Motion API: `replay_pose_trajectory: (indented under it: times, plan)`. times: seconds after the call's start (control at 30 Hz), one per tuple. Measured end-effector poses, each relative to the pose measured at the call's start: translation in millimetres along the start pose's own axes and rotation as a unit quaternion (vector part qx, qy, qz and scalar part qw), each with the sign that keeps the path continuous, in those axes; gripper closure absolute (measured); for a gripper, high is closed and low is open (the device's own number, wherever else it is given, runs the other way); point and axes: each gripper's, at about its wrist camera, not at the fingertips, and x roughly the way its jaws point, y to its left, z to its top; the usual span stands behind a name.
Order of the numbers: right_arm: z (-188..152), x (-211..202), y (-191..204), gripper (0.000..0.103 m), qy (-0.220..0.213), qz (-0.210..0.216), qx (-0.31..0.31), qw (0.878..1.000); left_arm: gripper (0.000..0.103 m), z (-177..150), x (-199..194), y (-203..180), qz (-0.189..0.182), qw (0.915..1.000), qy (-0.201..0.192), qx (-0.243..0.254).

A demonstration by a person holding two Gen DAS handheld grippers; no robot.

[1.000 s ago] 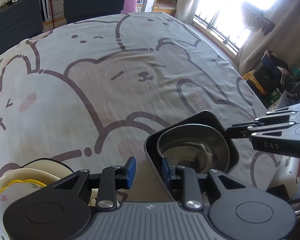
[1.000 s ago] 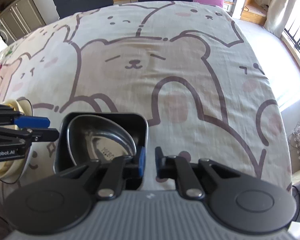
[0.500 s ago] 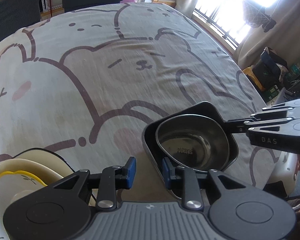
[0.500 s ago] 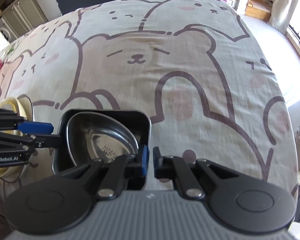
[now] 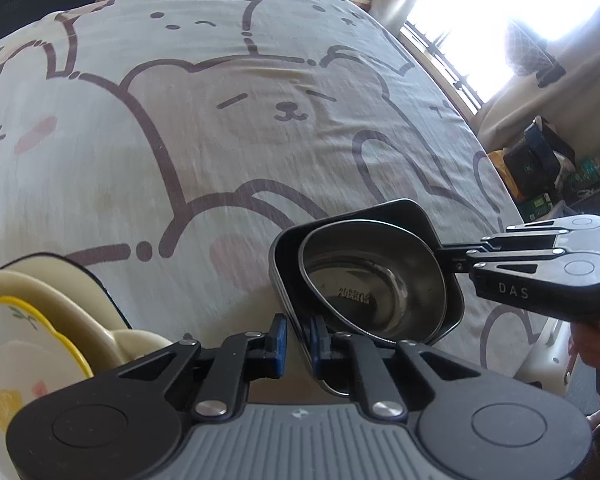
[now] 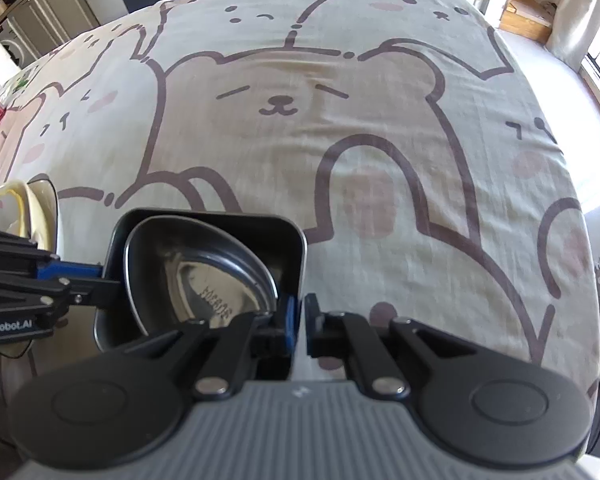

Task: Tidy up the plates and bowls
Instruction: 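Carry the tray with bowl and lower it onto the stacked cream bowls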

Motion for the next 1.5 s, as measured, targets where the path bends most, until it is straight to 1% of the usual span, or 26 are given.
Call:
replay_pose_trajectory:
  times: [0.2,0.33,0.47,0.6,0.77,0.9,1.03,1.13,1.3,1.5]
  plan:
    - [-0.5,2.8,-1.0,0.097,-0.002,0.011,-0.022,1.000,0.090,-11.0,3.2,-3.5,0.002,0.9996,0.001,-0.029]
    - [-2.5,2.6,-1.7,0.097,-0.007,0.015,-0.029,0.999,0.092,-15.4,7.3,-4.2,0.012,0.9987,-0.010,-0.048]
    - [-5.3,1.2,-0.7,0.096,-0.016,0.009,-0.040,0.999,0.092,-16.1,8.9,0.1,0.006,0.9965,-0.021,-0.080]
    - [-7.1,-0.7,-1.7,0.096,-0.026,0.011,-0.034,0.999,0.093,-16.7,9.0,1.6,0.005,0.9950,-0.027,-0.096]
    - [-9.7,-0.9,-7.0,0.096,-0.037,0.022,-0.012,0.999,0.093,-16.6,9.2,0.5,0.008,0.9952,-0.029,-0.093]
    - [-9.2,0.4,-14.0,0.097,-0.032,0.038,0.000,0.999,0.093,-15.6,9.6,0.4,0.009,0.9954,-0.030,-0.091]
    - [-9.0,-0.8,-11.3,0.097,-0.022,0.028,0.000,0.999,0.095,-13.8,9.5,-0.5,0.010,0.9958,-0.030,-0.085]
    - [-11.0,-4.5,-9.7,0.097,-0.022,0.020,0.000,1.000,0.095,-12.6,6.2,-3.5,0.008,0.9964,-0.033,-0.078]
    - [-15.9,-22.2,-10.9,0.097,-0.046,0.015,0.015,0.999,0.096,-10.1,-9.1,-9.4,0.001,0.9967,-0.054,-0.060]
    - [-21.5,-50.8,-11.5,0.097,-0.085,0.032,0.034,0.995,0.097,-10.4,-34.7,-7.9,-0.004,0.9956,-0.079,-0.050]
